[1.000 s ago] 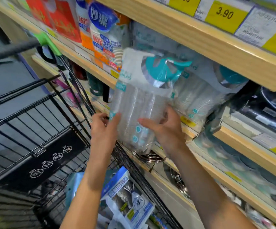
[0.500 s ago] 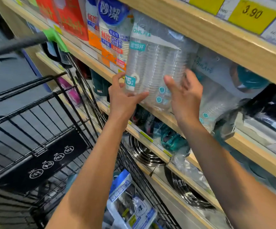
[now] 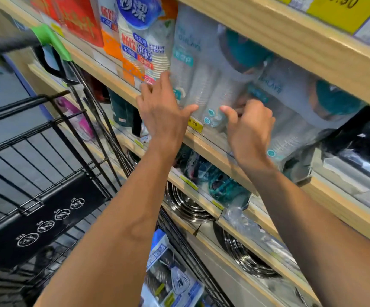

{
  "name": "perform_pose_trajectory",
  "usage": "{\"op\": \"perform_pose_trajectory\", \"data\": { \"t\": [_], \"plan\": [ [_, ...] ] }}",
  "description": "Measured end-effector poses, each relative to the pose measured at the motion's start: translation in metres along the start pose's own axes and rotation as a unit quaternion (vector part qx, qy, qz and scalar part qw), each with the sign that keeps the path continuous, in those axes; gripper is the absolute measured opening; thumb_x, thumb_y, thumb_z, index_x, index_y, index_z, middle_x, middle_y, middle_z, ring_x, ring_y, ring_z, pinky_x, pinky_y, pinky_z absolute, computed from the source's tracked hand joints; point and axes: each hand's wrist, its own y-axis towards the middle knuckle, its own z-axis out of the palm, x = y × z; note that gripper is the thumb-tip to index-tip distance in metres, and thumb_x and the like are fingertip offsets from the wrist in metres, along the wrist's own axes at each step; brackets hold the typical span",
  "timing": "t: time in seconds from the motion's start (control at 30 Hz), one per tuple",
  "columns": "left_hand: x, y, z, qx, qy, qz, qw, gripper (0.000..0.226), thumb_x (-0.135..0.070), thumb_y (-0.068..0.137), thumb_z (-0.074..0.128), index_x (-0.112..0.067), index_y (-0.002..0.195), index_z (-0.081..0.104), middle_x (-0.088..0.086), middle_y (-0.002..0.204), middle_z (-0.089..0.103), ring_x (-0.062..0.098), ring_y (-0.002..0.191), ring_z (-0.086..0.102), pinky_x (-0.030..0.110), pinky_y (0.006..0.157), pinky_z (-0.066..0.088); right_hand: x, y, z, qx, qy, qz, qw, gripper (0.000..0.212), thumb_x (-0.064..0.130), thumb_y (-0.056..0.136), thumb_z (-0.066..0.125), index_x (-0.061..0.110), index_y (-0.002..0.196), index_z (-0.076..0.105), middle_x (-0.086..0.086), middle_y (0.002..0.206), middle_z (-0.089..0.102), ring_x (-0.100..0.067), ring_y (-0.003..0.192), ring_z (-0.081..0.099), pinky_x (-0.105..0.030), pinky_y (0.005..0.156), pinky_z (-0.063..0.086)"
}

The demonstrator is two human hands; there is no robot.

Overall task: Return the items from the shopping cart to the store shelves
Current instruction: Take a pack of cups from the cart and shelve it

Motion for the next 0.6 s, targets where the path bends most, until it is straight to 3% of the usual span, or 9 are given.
{"op": "perform_pose_trajectory", "data": {
  "t": [0.07,0.17,0.23,0.33,0.4,0.47,0.6],
  "plan": [
    [0.005,0.000,-0.001,0.020,-0.018,0.011,1.000,0.094,-0.061,0.060,0.082,-0.012,0.135,0.052,0.004,0.124,0.062,0.027,0.113,0.054,0.038,0.091,0.044,-0.005,0.000,0.002,-0.009,-0.004,-0.008,1.000,0.039,0.051,0.087,0.066,0.012,0.090,0.068,-0.003,0.085,0.073,-0.029,0.090,0.064,-0.032,0.078,0.038],
    [0.013,-0.005,-0.006,0.039,-0.064,0.004,0.997,0.092,-0.055,0.063,0.084,-0.012,0.136,0.050,0.007,0.127,0.057,0.027,0.118,0.053,0.037,0.098,0.044,-0.004,-0.020,-0.003,-0.045,0.045,-0.014,0.998,0.027,0.038,0.085,0.073,0.017,0.088,0.057,0.009,0.069,0.067,-0.026,0.084,0.065,-0.025,0.077,0.031],
    [0.015,-0.017,-0.020,0.054,-0.126,-0.025,0.990,0.087,-0.051,0.069,0.083,-0.016,0.140,0.047,0.003,0.128,0.054,0.023,0.120,0.052,0.037,0.102,0.045,-0.006,-0.042,-0.012,-0.061,0.081,-0.034,0.994,0.027,0.030,0.086,0.075,0.015,0.085,0.051,0.017,0.058,0.055,-0.024,0.071,0.065,-0.035,0.080,0.048],
    [0.020,-0.061,-0.058,0.058,-0.209,-0.077,0.973,0.064,-0.043,0.080,0.077,-0.024,0.135,0.050,-0.005,0.122,0.054,0.015,0.114,0.053,0.036,0.098,0.048,-0.015,-0.091,-0.019,-0.030,0.132,-0.058,0.989,0.021,0.024,0.089,0.072,0.015,0.082,0.055,0.014,0.056,0.055,-0.013,0.054,0.062,-0.039,0.060,0.055],
    [0.032,-0.101,-0.082,0.038,-0.204,-0.097,0.973,0.046,-0.034,0.084,0.076,-0.022,0.125,0.058,-0.006,0.113,0.059,0.012,0.106,0.056,0.035,0.093,0.049,-0.024,-0.136,-0.015,0.039,0.109,-0.052,0.992,0.017,0.028,0.089,0.071,0.019,0.081,0.060,0.012,0.062,0.062,-0.010,0.056,0.063,-0.036,0.057,0.056],
    [0.050,-0.141,-0.104,0.017,-0.170,-0.116,0.978,0.033,-0.026,0.085,0.076,-0.018,0.114,0.064,-0.005,0.106,0.063,0.013,0.100,0.060,0.039,0.091,0.050,-0.039,-0.179,-0.006,0.124,0.083,-0.031,0.988,0.012,0.031,0.089,0.071,0.021,0.092,0.066,0.009,0.078,0.069,-0.010,0.071,0.066,-0.034,0.066,0.058],
    [0.093,-0.213,-0.171,-0.047,-0.019,-0.174,0.983,0.029,-0.020,0.081,0.074,-0.013,0.108,0.067,0.001,0.108,0.064,0.022,0.105,0.058,0.042,0.097,0.047,-0.067,-0.245,-0.003,0.222,0.029,-0.017,0.975,0.031,0.027,0.093,0.066,0.017,0.123,0.067,-0.003,0.105,0.072,-0.023,0.094,0.069,-0.032,0.083,0.055]
  ]
}}
